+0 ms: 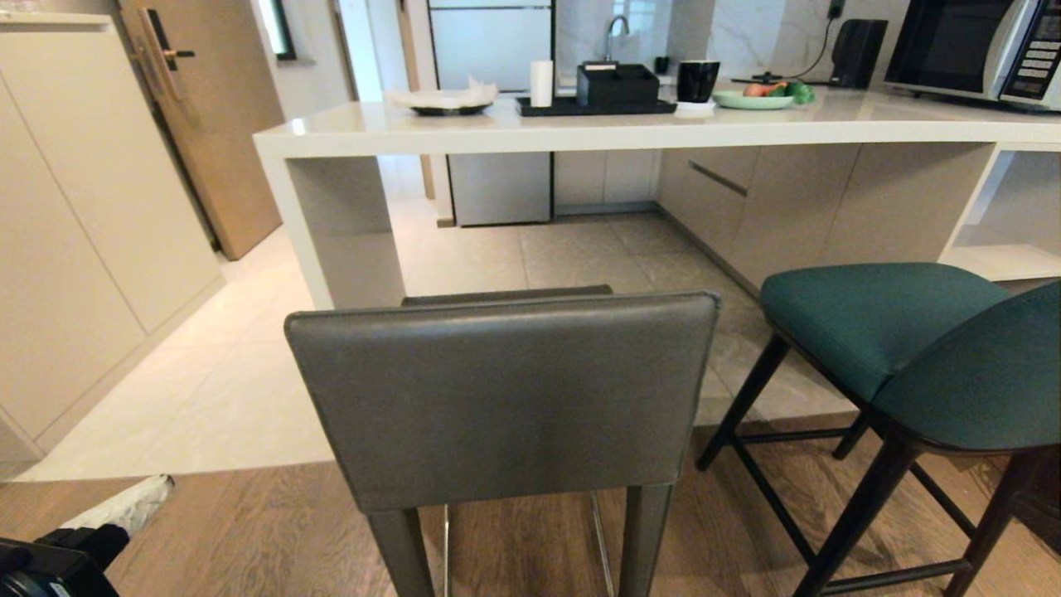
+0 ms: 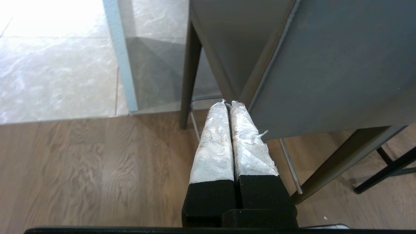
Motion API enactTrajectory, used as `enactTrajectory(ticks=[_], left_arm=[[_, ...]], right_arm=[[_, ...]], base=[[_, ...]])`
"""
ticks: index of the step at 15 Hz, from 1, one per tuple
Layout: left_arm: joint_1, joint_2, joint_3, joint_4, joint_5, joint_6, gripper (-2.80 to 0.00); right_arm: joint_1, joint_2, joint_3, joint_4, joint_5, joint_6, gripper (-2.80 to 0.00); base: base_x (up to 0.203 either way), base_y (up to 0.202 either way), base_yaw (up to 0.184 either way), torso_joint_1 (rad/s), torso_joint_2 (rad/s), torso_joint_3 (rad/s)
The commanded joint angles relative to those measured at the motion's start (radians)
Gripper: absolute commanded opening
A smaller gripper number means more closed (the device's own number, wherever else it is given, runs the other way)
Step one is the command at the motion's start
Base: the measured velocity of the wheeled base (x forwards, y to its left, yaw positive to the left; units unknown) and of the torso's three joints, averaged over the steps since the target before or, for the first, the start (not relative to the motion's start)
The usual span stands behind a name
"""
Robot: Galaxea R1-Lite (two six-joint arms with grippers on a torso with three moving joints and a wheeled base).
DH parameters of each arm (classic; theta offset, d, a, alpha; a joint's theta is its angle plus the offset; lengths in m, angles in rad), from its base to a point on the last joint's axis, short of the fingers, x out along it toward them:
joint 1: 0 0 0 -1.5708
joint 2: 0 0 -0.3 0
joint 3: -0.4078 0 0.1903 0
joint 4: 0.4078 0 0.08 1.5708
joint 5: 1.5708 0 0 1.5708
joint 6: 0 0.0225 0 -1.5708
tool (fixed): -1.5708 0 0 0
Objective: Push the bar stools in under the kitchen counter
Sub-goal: Push the gray chair back under the dining table
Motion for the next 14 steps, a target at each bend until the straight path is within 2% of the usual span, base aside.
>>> enactTrajectory(ticks=[1, 3, 5, 7, 9, 11, 14], left_arm=[[-0.013, 0.083, 0.037, -0.086, -0.004, -0.002, -2.8], [-0.014, 0.229, 0.056, -0.239, -0.009, -0.003, -2.8], [-0.012, 0.417, 0.065, -0.44, -0.01, -0.002, -2.8], [-0.011, 0.609, 0.07, -0.652, -0.01, 0.0, -2.8], [0.001, 0.748, 0.069, -0.805, -0.01, -0.003, -2.8], [0.022, 0.835, 0.065, -0.86, -0.015, -0.004, -2.8], [0.024, 0.917, 0.062, -0.873, -0.018, -0.001, -2.8]], right_arm=[[0.007, 0.048, -0.001, -0.006, 0.065, -0.001, -2.8], [0.01, 0.206, -0.009, -0.078, 0.071, 0.001, -2.8], [0.016, 0.411, -0.008, -0.267, 0.055, 0.002, -2.8], [0.063, 0.614, -0.012, -0.501, -0.019, 0.001, -2.8], [0.18, 0.752, -0.024, -0.733, -0.136, 0.002, -2.8], [0.286, 0.802, -0.054, -0.819, -0.217, 0.006, -2.8], [0.344, 0.834, -0.118, -0.837, -0.239, 0.007, -2.8]], base=[[0.0, 0.0, 0.0, 0.0, 0.0, 0.0], [0.0, 0.0, 0.0, 0.0, 0.0, 0.0], [0.0, 0.0, 0.0, 0.0, 0.0, 0.0], [0.0, 0.0, 0.0, 0.0, 0.0, 0.0], [0.0, 0.0, 0.0, 0.0, 0.0, 0.0], [0.0, 0.0, 0.0, 0.0, 0.0, 0.0], [0.0, 0.0, 0.0, 0.0, 0.0, 0.0]])
